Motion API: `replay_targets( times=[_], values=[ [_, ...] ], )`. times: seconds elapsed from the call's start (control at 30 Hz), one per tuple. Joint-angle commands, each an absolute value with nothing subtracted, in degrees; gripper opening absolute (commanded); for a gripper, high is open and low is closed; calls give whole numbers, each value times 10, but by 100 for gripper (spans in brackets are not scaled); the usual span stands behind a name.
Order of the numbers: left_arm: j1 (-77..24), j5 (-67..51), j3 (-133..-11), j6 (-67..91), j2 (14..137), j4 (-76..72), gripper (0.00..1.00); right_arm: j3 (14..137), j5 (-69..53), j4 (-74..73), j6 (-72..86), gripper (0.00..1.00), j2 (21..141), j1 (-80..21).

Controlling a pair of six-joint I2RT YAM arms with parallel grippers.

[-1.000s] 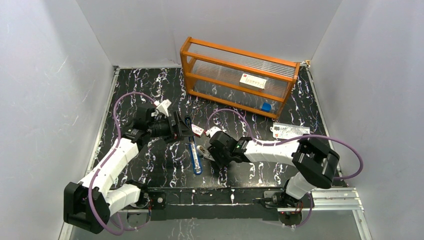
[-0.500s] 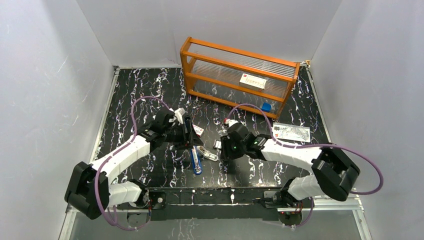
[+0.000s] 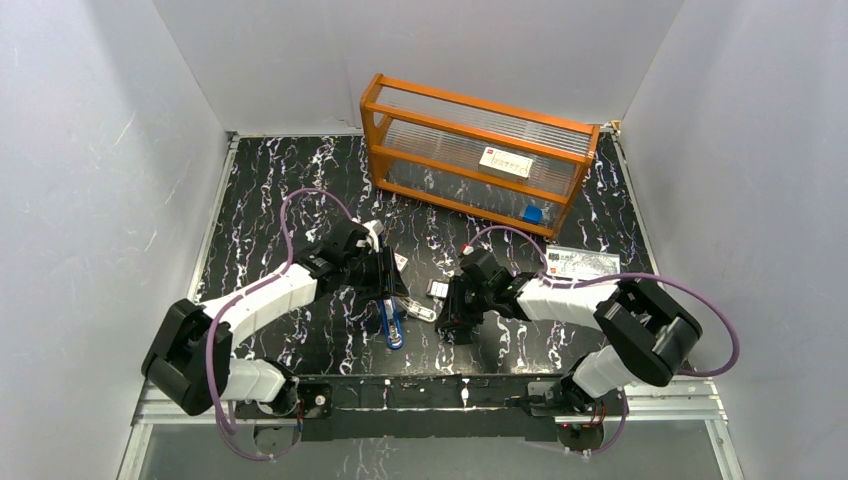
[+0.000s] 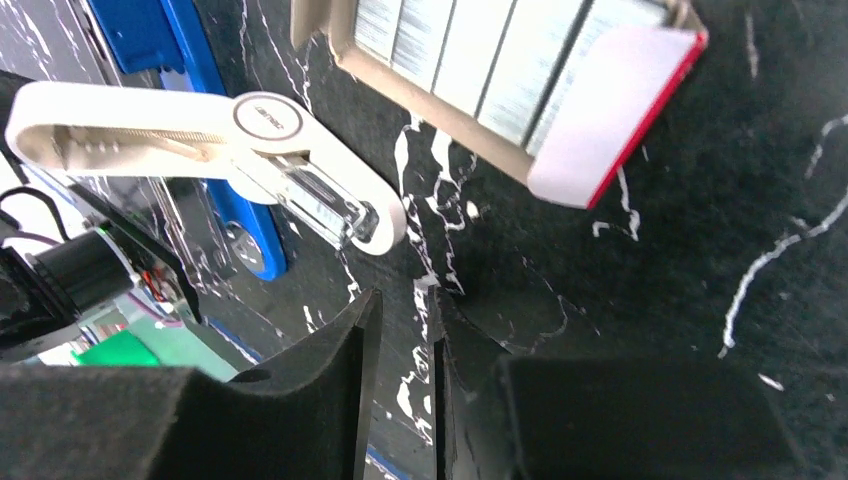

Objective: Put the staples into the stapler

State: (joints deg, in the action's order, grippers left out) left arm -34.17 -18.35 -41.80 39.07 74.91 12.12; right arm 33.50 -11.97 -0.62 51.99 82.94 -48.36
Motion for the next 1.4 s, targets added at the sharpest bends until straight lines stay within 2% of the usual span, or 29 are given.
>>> replay_targets(
  times=[0.0, 0.1, 0.4, 0.57, 0.73, 0.97, 1.13, 1.37],
  values=[
    [-347, -187, -442, 371, 761, 115, 49, 358, -122, 22, 550, 32, 852, -480],
    [-348, -189, -445, 368, 762, 111, 45, 362, -118, 25, 555, 31, 860, -479],
    [-357, -199, -445, 363, 785, 113, 46, 369, -62, -21, 576, 30, 856, -478],
    [-363, -183, -445, 364, 785, 114, 46, 378, -69, -20, 571, 29, 868, -478],
    [-368, -184, -445, 365, 783, 116, 34, 386, -77, -20, 569, 27, 882, -478],
    [-370, -178, -445, 358, 772, 127, 26, 393, -59, -34, 571, 27, 885, -478],
    [-376, -173, -445, 356, 772, 129, 14, 397, -39, -46, 573, 26, 884, -478],
    [-396, -133, -477, 365, 776, 172, 11, 404, -37, -59, 577, 26, 893, -478]
  ],
)
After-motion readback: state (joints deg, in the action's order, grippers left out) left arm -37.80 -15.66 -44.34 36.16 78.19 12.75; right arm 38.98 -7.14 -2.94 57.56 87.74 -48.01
